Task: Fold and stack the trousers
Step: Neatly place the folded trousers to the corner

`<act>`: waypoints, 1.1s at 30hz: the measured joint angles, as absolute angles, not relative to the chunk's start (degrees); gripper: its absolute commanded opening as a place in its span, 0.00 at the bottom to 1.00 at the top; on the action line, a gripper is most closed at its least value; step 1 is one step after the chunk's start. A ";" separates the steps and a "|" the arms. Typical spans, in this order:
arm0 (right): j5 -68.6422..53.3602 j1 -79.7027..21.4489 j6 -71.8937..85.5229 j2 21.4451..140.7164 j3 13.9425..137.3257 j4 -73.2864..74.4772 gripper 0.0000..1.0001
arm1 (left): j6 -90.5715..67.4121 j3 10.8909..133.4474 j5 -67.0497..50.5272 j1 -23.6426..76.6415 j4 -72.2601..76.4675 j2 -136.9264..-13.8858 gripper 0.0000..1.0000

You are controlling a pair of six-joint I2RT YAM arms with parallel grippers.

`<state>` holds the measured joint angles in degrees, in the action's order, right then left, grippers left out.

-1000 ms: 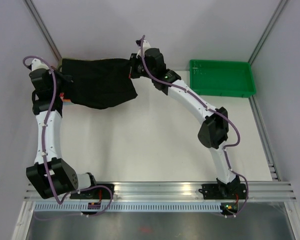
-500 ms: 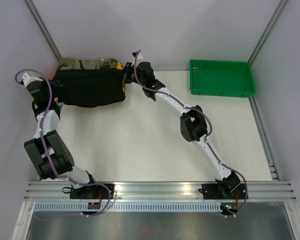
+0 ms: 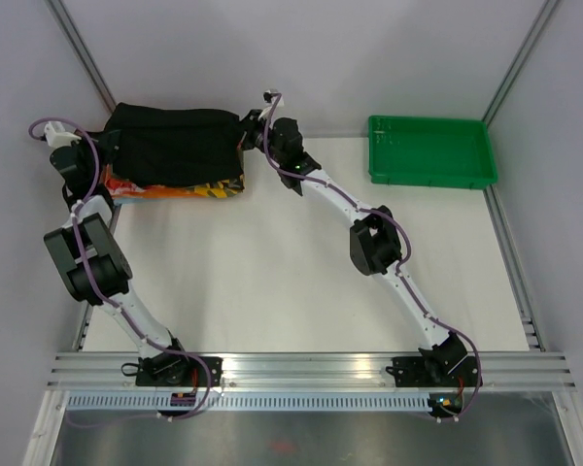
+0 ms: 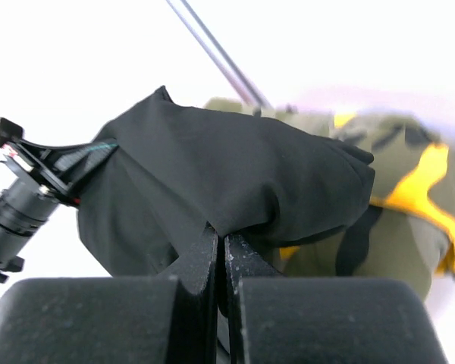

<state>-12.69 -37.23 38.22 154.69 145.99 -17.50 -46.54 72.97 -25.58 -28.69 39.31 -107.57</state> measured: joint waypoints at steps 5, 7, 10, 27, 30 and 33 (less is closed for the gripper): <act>-10.52 -37.23 36.99 154.69 146.41 -20.36 0.00 | -49.01 79.77 -28.71 -28.12 42.15 -113.12 0.02; -9.82 -37.10 36.80 155.02 146.47 -21.12 0.00 | -48.88 82.81 -29.08 -27.49 41.95 -114.89 0.02; -8.51 -36.56 36.84 156.68 147.37 -23.03 0.00 | -47.51 88.33 -29.06 -26.04 40.18 -117.25 0.02; -5.54 -34.52 35.18 165.49 146.04 -24.97 0.98 | -36.86 101.82 -11.42 -21.02 8.80 -127.04 1.00; -5.48 -33.45 31.88 165.49 141.91 -26.04 0.98 | -36.86 96.90 -10.79 -20.84 11.70 -126.65 1.00; -5.04 -32.71 29.17 165.60 140.75 -24.75 0.98 | -36.01 91.96 -10.79 -20.53 15.66 -125.80 1.00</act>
